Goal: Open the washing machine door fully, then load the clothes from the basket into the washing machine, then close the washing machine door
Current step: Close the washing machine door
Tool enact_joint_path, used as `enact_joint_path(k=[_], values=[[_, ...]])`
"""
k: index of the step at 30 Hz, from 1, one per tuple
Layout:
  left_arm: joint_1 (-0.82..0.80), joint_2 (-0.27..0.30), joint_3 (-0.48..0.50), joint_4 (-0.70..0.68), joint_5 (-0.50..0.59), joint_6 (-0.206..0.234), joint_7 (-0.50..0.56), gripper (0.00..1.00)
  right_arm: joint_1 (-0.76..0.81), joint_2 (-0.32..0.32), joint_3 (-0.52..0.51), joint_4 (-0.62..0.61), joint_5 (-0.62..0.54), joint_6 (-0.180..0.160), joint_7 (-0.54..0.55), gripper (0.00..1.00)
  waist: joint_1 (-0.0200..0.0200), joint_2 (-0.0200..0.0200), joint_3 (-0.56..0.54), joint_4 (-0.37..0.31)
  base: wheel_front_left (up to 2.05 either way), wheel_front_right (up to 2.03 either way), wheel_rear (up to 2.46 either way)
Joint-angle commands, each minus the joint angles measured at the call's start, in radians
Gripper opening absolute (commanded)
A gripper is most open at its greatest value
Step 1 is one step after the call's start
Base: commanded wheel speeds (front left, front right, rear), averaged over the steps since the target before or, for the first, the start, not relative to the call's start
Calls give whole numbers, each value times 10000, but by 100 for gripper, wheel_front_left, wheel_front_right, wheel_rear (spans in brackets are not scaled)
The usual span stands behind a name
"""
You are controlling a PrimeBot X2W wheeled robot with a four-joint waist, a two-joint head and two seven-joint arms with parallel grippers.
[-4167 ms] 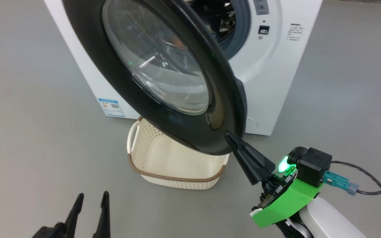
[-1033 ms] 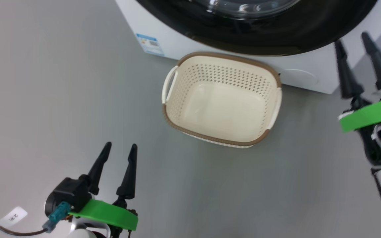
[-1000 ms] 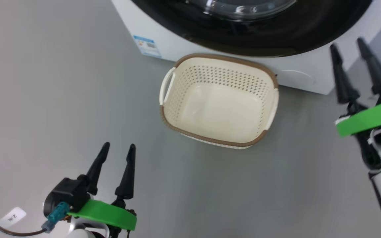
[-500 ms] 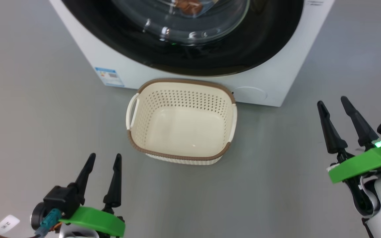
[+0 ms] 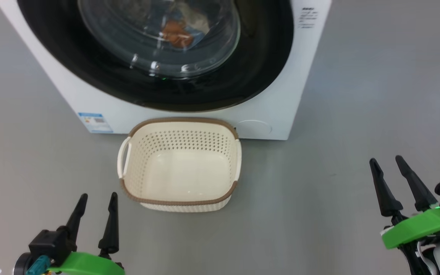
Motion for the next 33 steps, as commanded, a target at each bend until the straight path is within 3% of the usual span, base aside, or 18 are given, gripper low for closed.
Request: enact_joint_path(k=[1,16,33], values=[[-15,265,373,-277,-1,-15,-65,100,245,-38,55,-269,-16,-57,-46,100,1,0,-317,-377,0,0,0],[635,613,566,-355,-33,-15,-65,100,1122,120,-281,-313,11,-57,-46,100,1,0,-846,-1148,0,0,0],[893,588,842,-431,109,-15,-65,100,1575,158,-598,-325,-44,-57,-46,100,1,0,-1047,-1184,0,0,0]])
